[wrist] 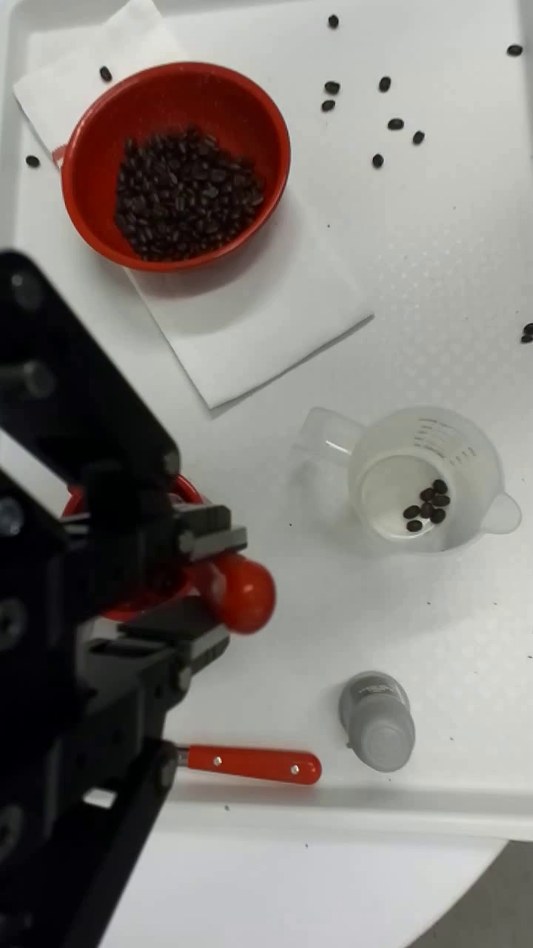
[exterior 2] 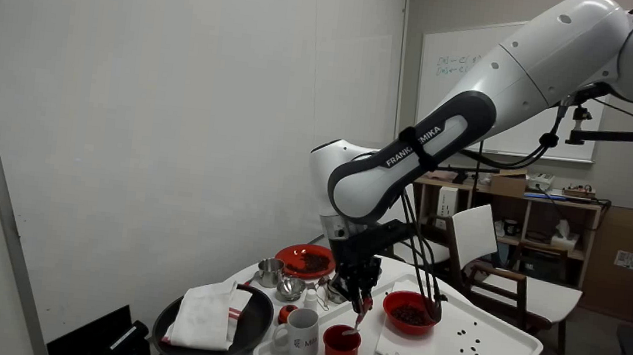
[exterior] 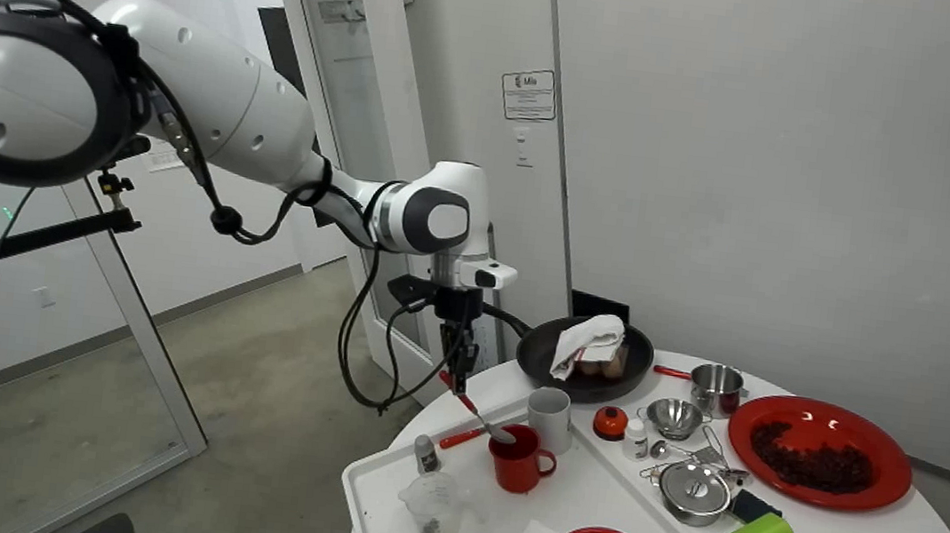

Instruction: Remove the spoon from the red bowl and put it in the red mug

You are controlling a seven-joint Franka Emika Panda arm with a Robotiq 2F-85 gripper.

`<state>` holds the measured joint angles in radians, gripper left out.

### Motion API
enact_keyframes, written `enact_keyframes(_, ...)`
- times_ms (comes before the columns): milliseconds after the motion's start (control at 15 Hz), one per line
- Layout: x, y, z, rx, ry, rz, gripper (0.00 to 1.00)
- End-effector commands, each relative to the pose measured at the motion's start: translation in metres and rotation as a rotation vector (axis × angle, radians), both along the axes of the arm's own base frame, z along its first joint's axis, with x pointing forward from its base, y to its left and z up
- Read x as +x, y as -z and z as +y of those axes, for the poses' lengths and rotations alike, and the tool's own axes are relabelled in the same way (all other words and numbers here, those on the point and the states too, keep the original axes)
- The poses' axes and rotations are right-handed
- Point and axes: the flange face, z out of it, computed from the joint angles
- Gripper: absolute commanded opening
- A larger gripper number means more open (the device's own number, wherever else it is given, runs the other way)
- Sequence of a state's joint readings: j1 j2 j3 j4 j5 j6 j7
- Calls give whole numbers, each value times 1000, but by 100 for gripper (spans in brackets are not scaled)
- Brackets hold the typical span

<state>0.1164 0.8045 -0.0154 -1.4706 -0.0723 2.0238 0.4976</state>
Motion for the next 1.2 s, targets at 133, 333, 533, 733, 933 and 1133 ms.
enact_keyframes(133,1,4,1,75,-84,88,10)
enact_keyframes(333,4,20,-10,59,-58,108,10)
enact_keyframes(533,8,32,-19,47,-43,105,10)
enact_keyframes(733,13,45,-25,47,-37,110,10)
enact_keyframes(933,18,53,-26,48,-38,115,10)
enact_keyframes(1133,24,66,-25,50,-47,121,10)
